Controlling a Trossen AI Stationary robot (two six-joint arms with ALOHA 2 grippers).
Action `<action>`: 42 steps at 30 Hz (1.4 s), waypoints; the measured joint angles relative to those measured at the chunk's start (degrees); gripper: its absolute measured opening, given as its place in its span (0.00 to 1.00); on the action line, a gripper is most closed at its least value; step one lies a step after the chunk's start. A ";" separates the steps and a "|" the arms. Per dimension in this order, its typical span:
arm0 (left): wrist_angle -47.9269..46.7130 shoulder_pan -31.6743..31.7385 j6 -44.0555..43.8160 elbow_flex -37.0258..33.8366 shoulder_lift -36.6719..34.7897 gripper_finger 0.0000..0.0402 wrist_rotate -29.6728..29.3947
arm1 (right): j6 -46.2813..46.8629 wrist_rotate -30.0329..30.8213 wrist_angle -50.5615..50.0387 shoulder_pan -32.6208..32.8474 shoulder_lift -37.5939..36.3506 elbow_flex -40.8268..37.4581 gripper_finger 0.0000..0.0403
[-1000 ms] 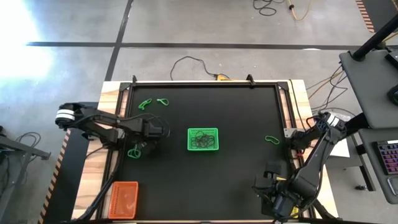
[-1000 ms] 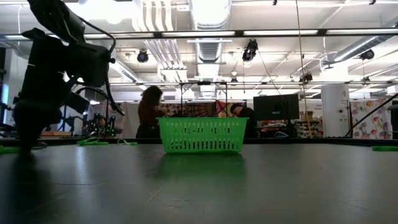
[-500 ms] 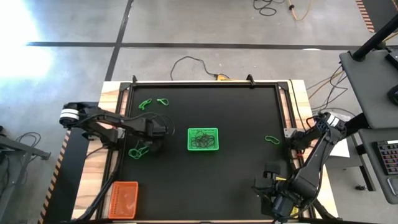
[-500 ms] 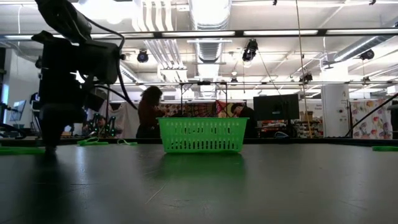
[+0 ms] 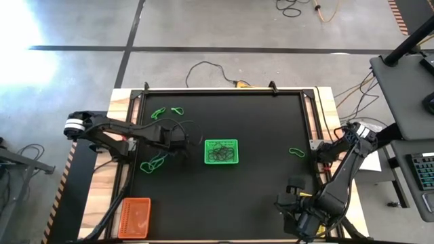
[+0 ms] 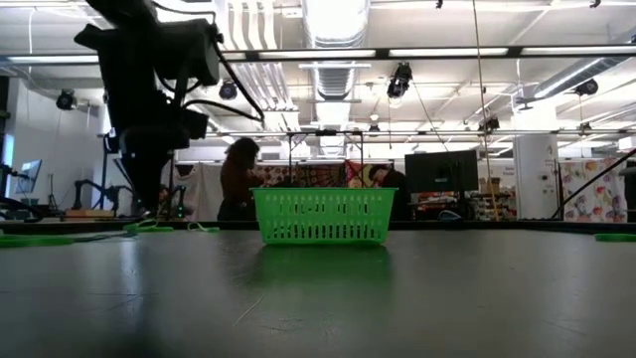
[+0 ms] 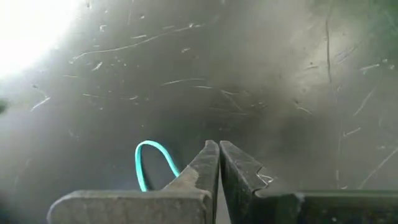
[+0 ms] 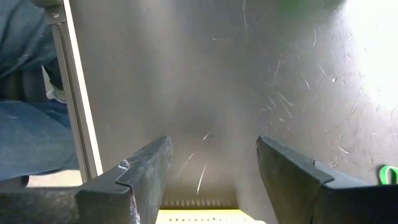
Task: Sort rubber bands into baskets
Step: Put the blue rubber band into the yellow basket
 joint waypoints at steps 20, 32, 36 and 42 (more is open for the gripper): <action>1.33 -0.03 -6.63 -3.65 -0.31 0.39 -3.93 | 0.19 2.98 0.90 0.02 0.02 0.00 0.56; 2.91 1.64 -18.09 -12.02 -0.82 0.67 -4.91 | -4.06 4.09 1.05 0.02 0.02 0.00 0.56; 3.61 1.63 -19.51 -12.97 -0.88 0.59 -4.09 | -4.41 4.48 1.09 0.02 0.02 0.00 0.56; 5.27 1.50 -17.96 -13.06 -0.74 0.33 -2.84 | -4.39 4.48 1.07 0.02 0.02 -0.04 0.56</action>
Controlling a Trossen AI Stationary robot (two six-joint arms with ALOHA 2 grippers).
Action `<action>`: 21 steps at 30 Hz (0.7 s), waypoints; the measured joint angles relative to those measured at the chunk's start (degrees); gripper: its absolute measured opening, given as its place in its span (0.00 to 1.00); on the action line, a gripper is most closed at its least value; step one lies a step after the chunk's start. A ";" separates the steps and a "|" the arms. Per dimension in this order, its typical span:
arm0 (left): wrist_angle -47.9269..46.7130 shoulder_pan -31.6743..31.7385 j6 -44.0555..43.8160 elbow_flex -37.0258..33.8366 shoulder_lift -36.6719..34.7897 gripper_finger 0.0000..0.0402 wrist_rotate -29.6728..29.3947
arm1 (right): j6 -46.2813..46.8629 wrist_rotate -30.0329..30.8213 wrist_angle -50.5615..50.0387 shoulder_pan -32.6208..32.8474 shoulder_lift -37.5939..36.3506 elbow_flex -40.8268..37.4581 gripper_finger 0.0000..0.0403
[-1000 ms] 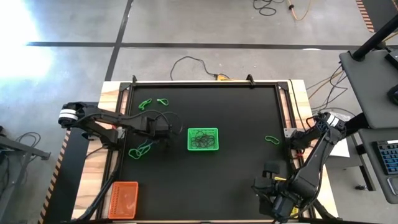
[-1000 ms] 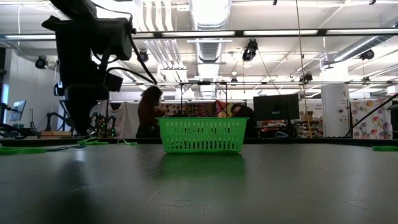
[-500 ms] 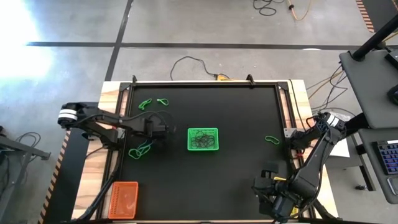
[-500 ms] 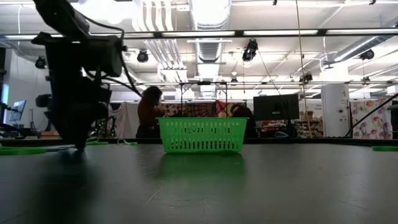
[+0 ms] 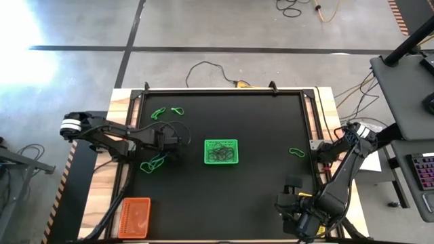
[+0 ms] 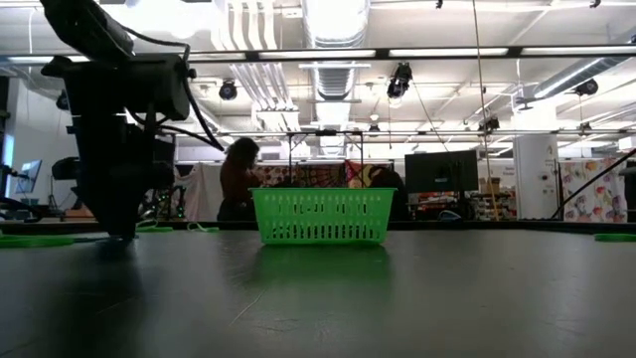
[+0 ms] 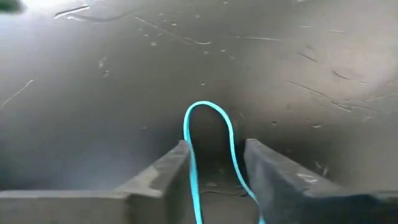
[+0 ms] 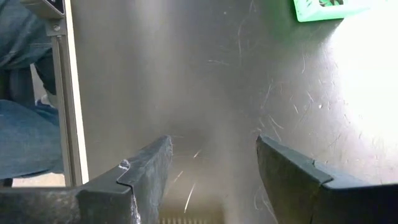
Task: Sort rubber bands into baskets
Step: Put the blue rubber band into the yellow basket
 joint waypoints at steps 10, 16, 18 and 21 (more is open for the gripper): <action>0.59 -0.16 3.86 0.75 0.01 0.02 -0.11 | -0.94 -0.03 0.07 0.00 0.02 0.00 0.56; 0.01 -1.14 6.68 4.15 -2.44 0.00 0.48 | -1.48 0.77 0.15 0.00 0.02 -0.04 0.56; 0.18 -1.55 7.22 5.36 -3.15 0.00 -0.29 | -1.46 0.93 0.22 0.00 0.02 -0.04 0.56; 0.00 -2.34 8.52 6.81 -3.96 0.00 -1.43 | -1.46 2.56 0.43 0.00 0.02 -0.04 0.56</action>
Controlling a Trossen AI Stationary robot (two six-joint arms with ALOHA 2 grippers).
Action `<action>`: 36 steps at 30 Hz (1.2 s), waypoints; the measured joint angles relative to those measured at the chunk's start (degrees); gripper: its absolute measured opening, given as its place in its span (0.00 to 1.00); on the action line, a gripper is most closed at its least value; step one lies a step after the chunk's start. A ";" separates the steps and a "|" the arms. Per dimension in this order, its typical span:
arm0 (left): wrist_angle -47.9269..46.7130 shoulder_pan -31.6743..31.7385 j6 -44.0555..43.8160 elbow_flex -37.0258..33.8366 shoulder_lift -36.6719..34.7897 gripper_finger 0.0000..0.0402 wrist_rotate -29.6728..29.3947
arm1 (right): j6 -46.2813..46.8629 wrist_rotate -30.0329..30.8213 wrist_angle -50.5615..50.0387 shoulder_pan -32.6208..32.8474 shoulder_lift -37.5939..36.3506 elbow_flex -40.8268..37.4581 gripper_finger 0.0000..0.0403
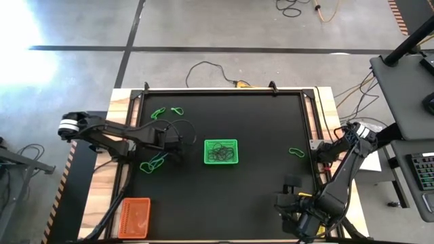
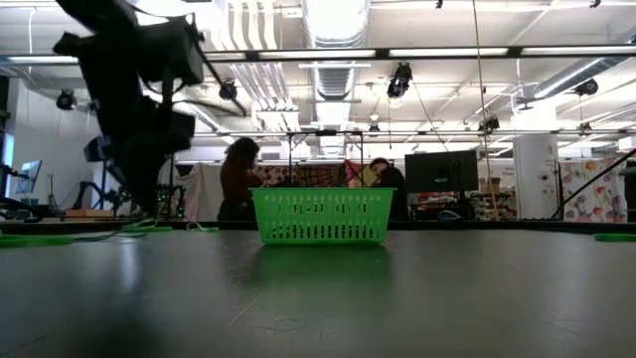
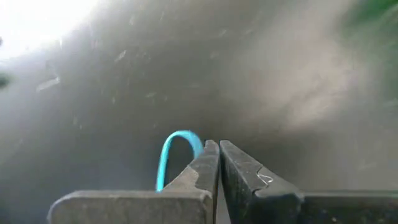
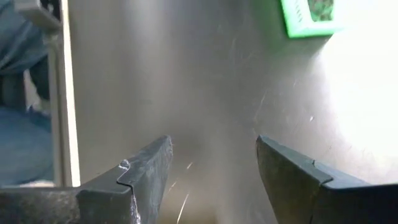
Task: Sort rubber bands into baskets
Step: Put the blue rubber band into the yellow basket
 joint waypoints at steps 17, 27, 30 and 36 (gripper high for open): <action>-3.74 -2.21 -2.69 -0.31 -0.82 0.11 1.02 | 0.23 2.95 1.63 0.00 0.00 0.00 0.56; 3.77 -2.95 -6.71 -6.13 -1.00 0.34 -0.33 | 0.22 2.95 2.54 -0.02 0.00 -0.02 0.56; 6.40 -2.95 -7.40 -7.42 -0.97 0.34 -0.68 | 0.22 2.95 2.56 0.00 0.00 -0.02 0.56; 6.44 -2.95 -8.85 -8.78 -0.94 0.28 -2.43 | 0.07 2.95 2.59 0.00 0.00 -0.02 0.56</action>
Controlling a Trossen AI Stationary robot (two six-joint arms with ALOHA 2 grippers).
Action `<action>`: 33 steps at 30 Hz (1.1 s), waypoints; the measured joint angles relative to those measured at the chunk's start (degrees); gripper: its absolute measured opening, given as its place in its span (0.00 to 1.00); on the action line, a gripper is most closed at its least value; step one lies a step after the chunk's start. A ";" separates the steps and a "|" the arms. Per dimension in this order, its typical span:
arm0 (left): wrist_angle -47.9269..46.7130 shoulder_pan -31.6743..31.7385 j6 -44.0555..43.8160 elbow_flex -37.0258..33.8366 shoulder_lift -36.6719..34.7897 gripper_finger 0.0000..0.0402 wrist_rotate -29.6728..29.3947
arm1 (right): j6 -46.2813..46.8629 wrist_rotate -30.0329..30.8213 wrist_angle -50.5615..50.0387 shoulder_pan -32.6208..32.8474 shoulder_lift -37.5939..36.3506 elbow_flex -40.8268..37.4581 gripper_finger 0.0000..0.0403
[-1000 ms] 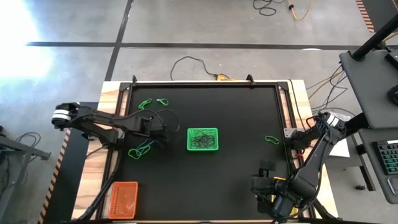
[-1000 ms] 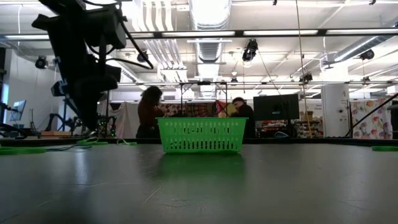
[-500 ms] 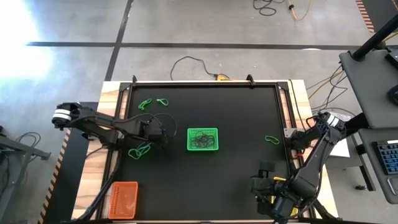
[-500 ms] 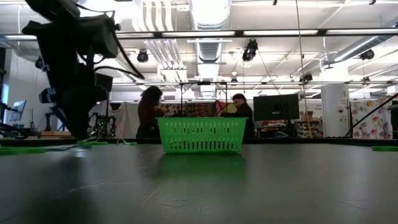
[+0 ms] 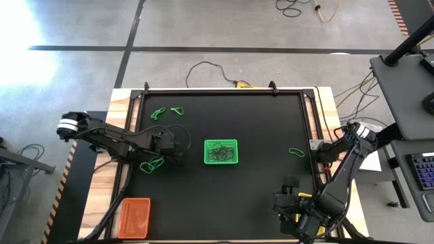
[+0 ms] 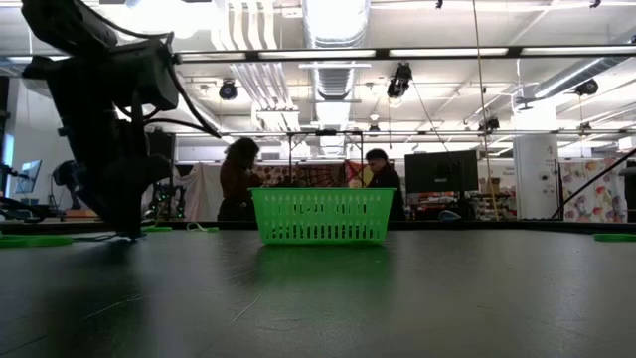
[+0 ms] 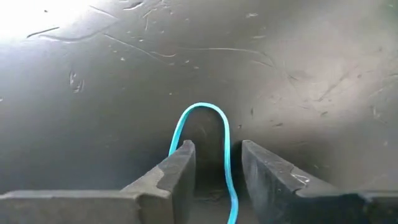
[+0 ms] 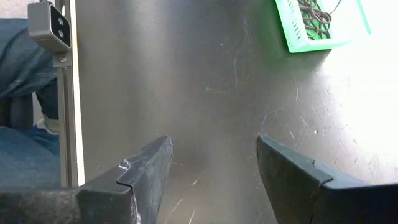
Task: Sort rubber bands into baskets
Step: Put the blue rubber band into the yellow basket
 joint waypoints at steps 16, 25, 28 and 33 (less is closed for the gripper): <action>7.08 -2.18 7.45 5.01 -0.74 0.00 0.32 | -8.68 12.14 0.27 -1.40 0.00 0.00 0.56; -1.27 -11.46 13.54 20.42 -1.11 0.00 4.10 | -23.86 16.97 11.95 -3.91 2.17 -1.01 0.56; 1.51 -17.30 15.48 24.45 -0.92 0.00 3.07 | -32.09 22.36 19.63 -4.09 4.38 -1.59 0.56; 8.50 -24.88 23.73 29.09 1.48 0.00 1.05 | -42.00 25.47 36.71 -7.18 8.71 -2.44 0.56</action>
